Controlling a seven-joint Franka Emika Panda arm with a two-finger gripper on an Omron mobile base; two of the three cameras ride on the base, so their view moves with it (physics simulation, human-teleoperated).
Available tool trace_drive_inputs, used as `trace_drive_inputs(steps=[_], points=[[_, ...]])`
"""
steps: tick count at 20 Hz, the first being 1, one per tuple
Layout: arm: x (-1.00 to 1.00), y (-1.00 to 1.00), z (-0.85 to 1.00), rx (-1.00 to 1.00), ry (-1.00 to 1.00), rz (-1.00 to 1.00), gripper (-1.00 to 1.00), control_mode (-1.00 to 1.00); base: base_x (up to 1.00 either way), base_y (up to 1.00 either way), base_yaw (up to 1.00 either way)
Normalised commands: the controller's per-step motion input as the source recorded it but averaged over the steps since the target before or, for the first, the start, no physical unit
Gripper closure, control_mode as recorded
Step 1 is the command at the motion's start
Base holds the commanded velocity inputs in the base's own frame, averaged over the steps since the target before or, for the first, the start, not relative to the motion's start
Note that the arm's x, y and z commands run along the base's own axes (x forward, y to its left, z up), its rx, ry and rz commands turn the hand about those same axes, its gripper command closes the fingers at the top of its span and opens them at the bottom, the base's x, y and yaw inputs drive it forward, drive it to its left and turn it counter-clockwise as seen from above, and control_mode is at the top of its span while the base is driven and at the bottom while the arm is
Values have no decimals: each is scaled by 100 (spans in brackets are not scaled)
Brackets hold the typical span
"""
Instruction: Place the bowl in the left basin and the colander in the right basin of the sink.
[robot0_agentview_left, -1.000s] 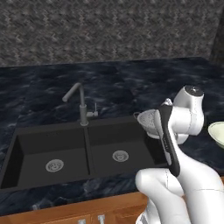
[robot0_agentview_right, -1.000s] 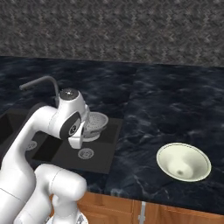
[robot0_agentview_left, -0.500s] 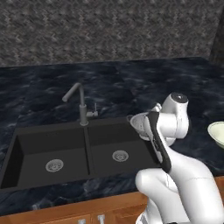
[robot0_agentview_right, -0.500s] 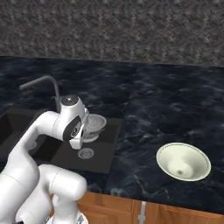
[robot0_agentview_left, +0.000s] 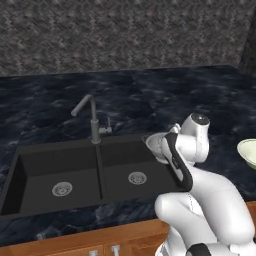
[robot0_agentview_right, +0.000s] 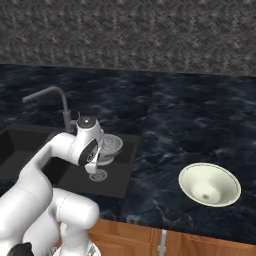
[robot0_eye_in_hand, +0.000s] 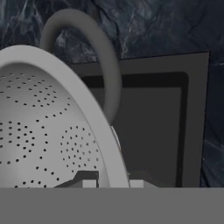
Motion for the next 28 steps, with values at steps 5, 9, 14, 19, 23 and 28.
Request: trace_drive_inputs(steps=[5, 9, 14, 19, 23, 28], points=[[18, 0, -22, 3, 0, 2, 100, -100, 0, 0, 0], [11, 0, -19, 1, 0, 2, 100, -100, 0, 0, 0], [8, 4, -22, 0, 0, 0, 100, -100, 0, 0, 0], [16, 17, -28, 0, 0, 0, 100, -100, 0, 0, 0], [23, 14, -35, 0, 0, 0, 100, -100, 0, 0, 0], [16, 10, -37, 0, 0, 0, 100, -100, 0, 0, 0]])
